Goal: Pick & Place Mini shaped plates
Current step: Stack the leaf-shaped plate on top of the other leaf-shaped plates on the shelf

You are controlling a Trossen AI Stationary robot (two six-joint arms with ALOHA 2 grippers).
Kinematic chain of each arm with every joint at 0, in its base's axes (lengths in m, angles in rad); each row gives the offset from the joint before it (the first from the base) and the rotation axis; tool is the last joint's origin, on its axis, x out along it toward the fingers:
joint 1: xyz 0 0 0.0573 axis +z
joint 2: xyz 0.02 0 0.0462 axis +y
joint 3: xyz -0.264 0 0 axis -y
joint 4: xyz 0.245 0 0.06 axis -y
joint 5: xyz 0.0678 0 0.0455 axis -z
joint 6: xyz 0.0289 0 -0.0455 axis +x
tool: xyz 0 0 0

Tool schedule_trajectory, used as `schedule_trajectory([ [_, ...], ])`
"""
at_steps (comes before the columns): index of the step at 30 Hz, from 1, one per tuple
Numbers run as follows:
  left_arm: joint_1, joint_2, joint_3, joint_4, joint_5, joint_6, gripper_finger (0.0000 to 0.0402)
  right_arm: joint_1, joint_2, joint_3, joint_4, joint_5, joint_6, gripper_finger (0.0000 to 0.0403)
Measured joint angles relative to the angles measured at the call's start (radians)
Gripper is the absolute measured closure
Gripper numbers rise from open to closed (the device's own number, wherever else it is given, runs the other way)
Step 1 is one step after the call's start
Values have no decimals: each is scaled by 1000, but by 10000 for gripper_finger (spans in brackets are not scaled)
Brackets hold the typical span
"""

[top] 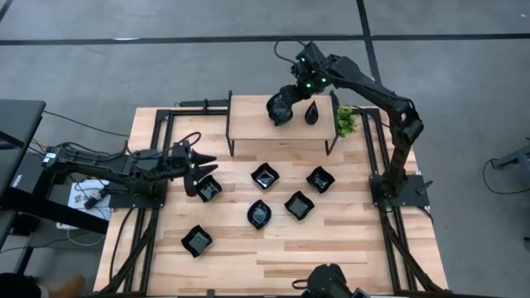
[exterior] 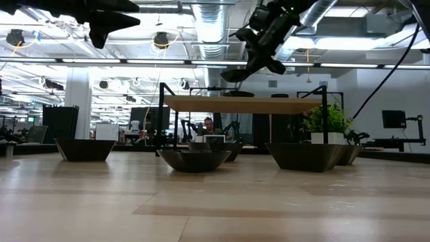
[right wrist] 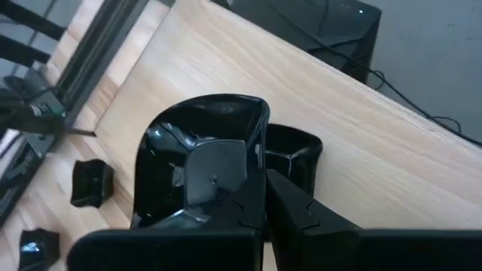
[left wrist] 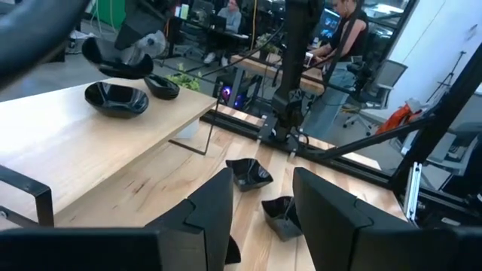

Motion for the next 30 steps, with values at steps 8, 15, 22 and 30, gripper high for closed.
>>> schedule_trajectory([
  [8, 0, 3, -26, -1, 8, 2, 261, 14, 1, -57, 54, 29, 87, 403],
  [15, 0, 2, -27, 1, 8, 1, 261, 32, 1, -59, 37, 68, 127, 403],
  [22, 0, 2, -27, 1, 8, 1, 261, 47, 1, -59, 32, 140, 174, 403],
  [30, 0, 2, -27, 2, 11, 1, 261, 59, 1, -93, 11, 185, 207, 403],
])
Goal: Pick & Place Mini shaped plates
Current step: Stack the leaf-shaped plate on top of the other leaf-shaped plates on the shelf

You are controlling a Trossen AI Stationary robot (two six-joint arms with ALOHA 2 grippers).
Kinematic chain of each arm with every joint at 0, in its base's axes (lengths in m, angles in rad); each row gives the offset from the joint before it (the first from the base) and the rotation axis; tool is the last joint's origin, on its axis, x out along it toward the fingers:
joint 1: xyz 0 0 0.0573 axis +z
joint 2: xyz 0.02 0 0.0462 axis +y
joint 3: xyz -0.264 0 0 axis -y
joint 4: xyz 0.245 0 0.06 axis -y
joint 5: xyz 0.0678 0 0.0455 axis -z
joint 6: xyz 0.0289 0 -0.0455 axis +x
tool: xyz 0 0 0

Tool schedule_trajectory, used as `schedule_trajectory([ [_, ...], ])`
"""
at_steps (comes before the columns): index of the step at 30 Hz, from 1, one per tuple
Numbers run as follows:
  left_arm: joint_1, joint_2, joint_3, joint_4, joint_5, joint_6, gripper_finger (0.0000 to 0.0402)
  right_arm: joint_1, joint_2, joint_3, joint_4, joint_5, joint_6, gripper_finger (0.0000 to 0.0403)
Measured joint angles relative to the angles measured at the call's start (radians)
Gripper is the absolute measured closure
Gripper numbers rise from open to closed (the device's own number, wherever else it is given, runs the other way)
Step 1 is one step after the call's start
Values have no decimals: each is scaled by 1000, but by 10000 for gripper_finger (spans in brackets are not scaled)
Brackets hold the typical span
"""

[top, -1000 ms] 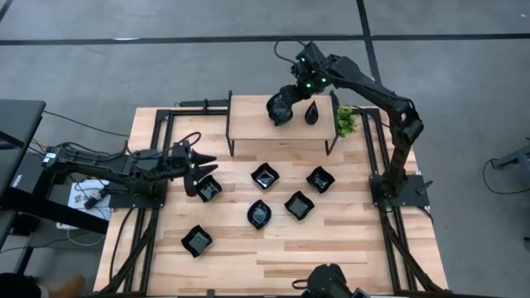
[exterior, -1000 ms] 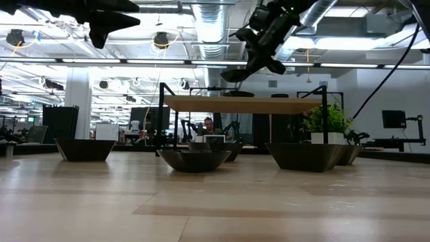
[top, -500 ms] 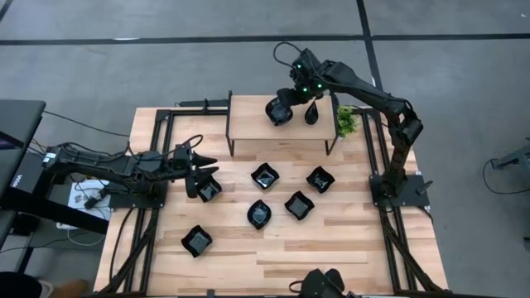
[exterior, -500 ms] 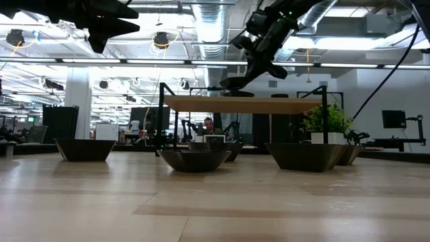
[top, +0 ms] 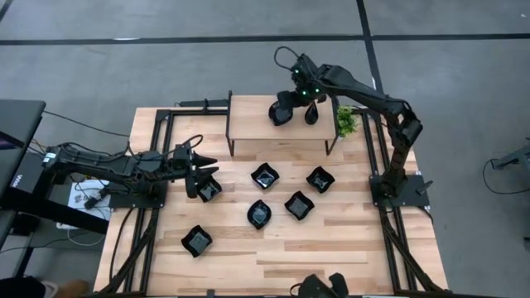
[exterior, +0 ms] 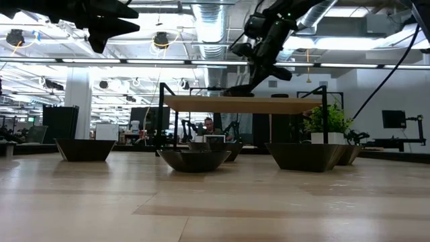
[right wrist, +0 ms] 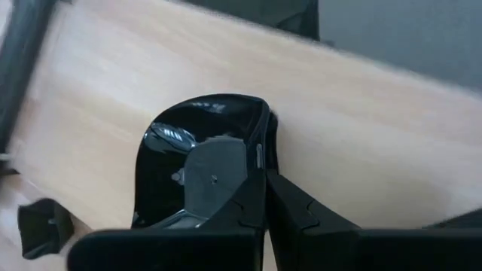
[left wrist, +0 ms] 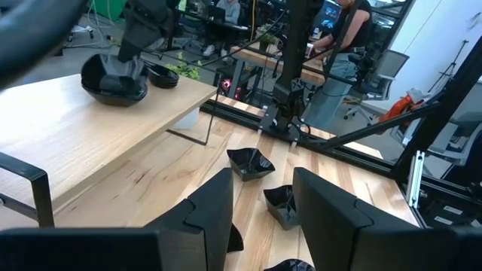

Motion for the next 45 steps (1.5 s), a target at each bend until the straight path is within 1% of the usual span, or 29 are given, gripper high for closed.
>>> schedule_trajectory([
  [8, 0, 0, 1, 1, 0, 0, 261, 16, 0, -26, 35, 4, 19, 403],
  [32, 0, 0, 1, 2, -3, 0, 261, 21, 0, -26, 27, 0, 9, 403],
  [38, 0, 0, 1, 5, -3, 0, 261, 31, 0, -26, 25, 35, 8, 402],
  [42, 0, 0, 1, 6, 1, 0, 261, 35, 0, -26, 25, 25, 2, 395],
  [45, 0, 0, 1, 6, 1, 0, 261, 34, 0, -26, 27, 25, -7, 399],
])
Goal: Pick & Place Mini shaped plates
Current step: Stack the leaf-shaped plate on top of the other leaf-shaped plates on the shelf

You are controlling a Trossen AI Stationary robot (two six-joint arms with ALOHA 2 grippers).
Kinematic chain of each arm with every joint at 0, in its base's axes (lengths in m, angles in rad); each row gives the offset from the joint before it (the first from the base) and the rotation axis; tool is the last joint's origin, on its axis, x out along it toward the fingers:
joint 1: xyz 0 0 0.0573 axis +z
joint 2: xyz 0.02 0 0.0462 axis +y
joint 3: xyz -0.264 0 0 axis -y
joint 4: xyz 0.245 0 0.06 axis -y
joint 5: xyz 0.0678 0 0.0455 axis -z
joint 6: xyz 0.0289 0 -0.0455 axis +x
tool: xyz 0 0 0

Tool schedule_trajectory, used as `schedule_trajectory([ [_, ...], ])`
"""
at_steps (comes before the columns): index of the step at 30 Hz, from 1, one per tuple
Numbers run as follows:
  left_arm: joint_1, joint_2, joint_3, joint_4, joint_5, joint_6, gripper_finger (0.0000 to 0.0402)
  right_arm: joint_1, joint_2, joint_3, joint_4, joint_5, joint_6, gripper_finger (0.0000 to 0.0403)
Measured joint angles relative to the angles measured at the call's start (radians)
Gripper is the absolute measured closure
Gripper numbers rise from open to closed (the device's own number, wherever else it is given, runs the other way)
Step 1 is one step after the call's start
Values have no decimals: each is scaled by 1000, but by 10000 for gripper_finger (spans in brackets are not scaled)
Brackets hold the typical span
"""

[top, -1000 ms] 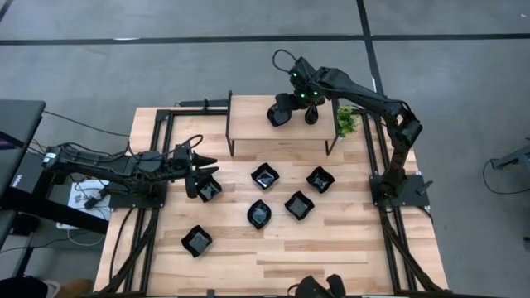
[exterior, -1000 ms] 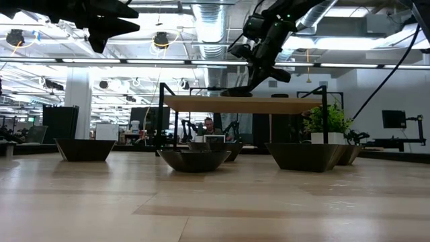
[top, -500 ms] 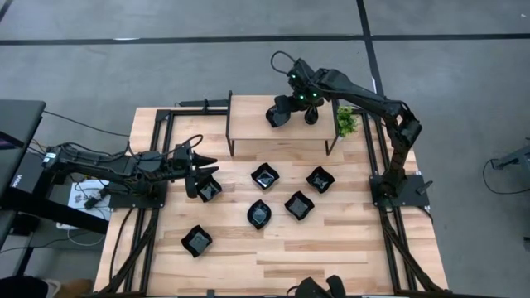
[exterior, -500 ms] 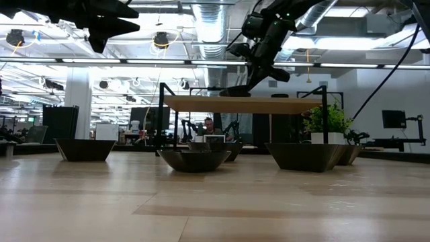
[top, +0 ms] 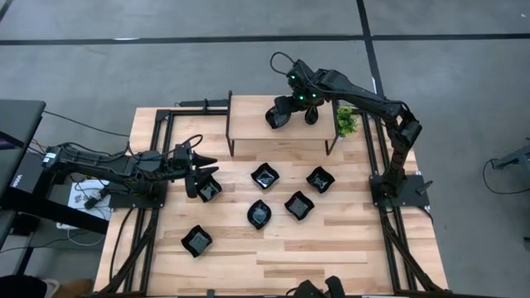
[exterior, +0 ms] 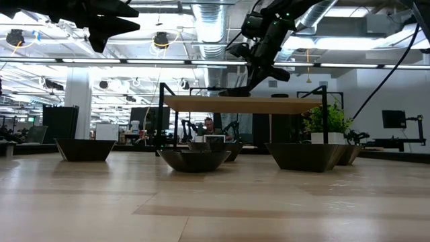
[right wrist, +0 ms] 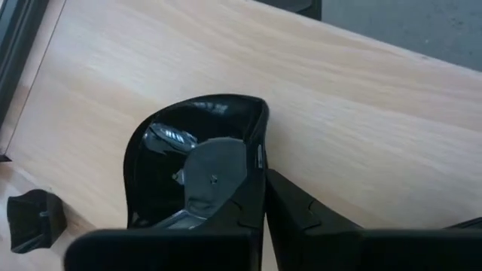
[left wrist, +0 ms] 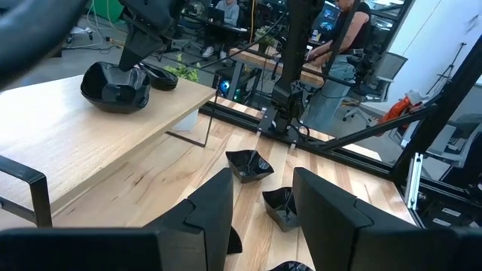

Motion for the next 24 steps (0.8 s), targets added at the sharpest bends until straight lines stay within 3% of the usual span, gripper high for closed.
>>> schedule_trajectory([
  [7, 0, 0, 1, 3, 0, 0, 261, 1, 0, 0, 4, 0, 0, 386],
  [20, 0, 0, 1, 7, 0, 25, 261, 13, 0, 0, -3, -1, -34, 287],
  [24, 0, 0, 1, 7, 0, 26, 261, 5, -7, 0, -11, 14, -33, 275],
])
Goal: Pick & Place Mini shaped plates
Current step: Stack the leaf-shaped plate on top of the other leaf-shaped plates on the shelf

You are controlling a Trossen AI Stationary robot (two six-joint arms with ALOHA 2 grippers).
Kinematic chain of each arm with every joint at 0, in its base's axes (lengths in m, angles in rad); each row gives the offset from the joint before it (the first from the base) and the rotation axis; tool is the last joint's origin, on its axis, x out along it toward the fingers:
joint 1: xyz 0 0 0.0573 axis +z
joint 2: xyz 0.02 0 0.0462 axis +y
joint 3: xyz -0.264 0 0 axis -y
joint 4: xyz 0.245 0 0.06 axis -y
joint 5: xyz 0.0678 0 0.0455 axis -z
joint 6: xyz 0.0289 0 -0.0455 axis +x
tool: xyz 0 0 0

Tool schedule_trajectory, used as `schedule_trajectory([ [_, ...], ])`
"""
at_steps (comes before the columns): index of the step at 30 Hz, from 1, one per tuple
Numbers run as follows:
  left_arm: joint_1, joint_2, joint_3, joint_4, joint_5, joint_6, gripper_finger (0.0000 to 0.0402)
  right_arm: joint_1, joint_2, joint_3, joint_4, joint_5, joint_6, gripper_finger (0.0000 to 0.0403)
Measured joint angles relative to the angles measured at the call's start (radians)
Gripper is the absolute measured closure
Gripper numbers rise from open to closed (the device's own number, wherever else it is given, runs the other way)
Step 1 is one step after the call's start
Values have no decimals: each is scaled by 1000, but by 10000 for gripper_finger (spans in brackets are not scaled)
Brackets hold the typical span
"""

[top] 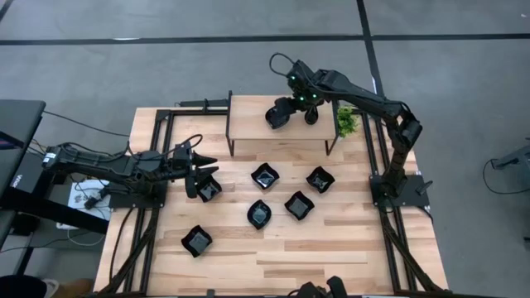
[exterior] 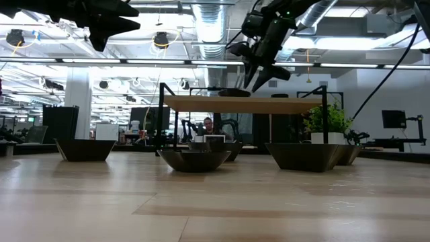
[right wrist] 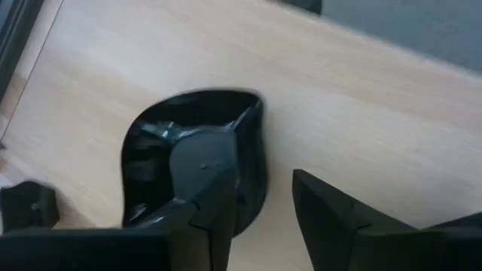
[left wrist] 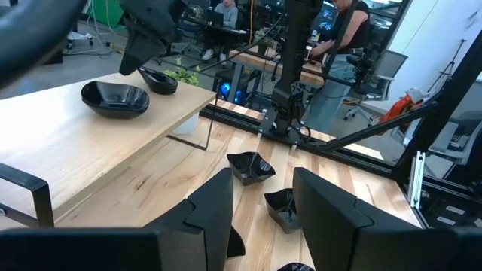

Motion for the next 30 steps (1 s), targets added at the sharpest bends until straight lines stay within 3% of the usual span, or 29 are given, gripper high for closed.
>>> schedule_trajectory([
  [10, 0, 0, 0, 5, 0, 0, 261, 37, -15, 1, -15, -28, -67, 320],
  [14, 0, 0, 0, 4, 0, 0, 261, 105, -45, 0, -30, -118, -147, 356],
  [18, 0, 0, 0, 4, 0, 0, 261, 199, -98, 0, -40, -123, -236, 397],
  [30, 0, 0, 0, 4, 0, -2, 261, 383, -299, -21, -83, -122, -369, 401],
])
